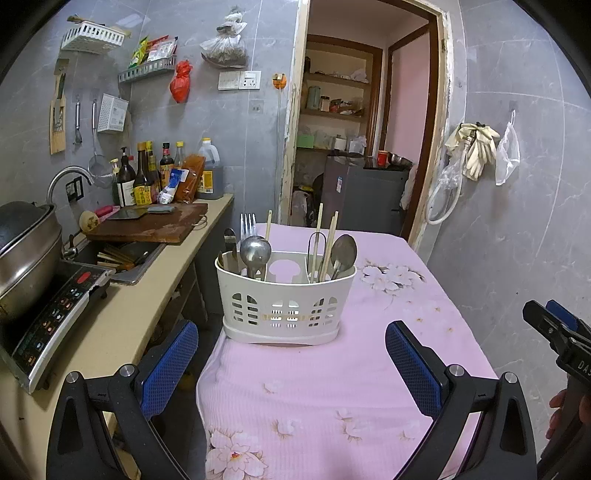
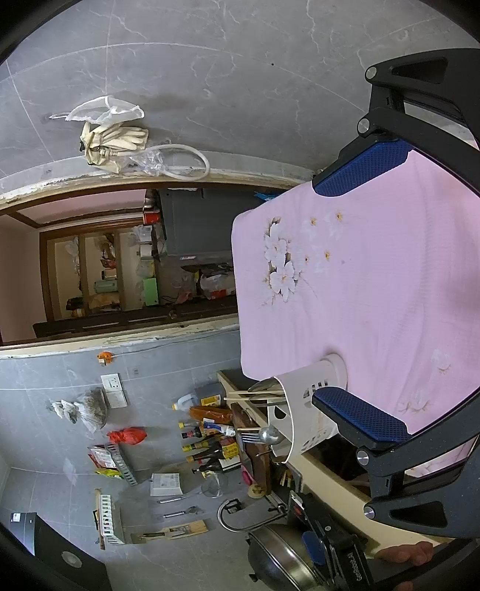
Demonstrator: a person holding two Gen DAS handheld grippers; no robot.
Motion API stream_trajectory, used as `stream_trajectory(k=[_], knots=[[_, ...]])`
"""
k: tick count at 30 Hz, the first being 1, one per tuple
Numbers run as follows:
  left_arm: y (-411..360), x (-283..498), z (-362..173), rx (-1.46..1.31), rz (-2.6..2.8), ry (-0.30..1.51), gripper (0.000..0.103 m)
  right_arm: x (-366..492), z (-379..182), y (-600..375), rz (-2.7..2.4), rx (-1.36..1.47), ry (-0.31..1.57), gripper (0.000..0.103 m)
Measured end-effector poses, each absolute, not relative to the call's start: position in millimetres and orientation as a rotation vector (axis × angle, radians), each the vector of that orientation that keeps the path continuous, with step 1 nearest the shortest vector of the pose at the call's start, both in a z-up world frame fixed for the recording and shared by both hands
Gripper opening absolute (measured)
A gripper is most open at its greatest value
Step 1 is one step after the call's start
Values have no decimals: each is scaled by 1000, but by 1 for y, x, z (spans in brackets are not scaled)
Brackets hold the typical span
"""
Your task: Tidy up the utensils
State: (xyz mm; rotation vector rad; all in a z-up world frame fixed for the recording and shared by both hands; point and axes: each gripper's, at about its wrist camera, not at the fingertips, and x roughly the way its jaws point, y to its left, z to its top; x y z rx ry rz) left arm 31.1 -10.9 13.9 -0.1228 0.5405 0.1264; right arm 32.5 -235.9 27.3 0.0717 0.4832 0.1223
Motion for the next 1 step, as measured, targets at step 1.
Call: stream_trajectory(k=[1], knots=[[-11, 32, 14, -122, 128, 542, 102, 32, 26, -236, 123, 72, 485, 101]])
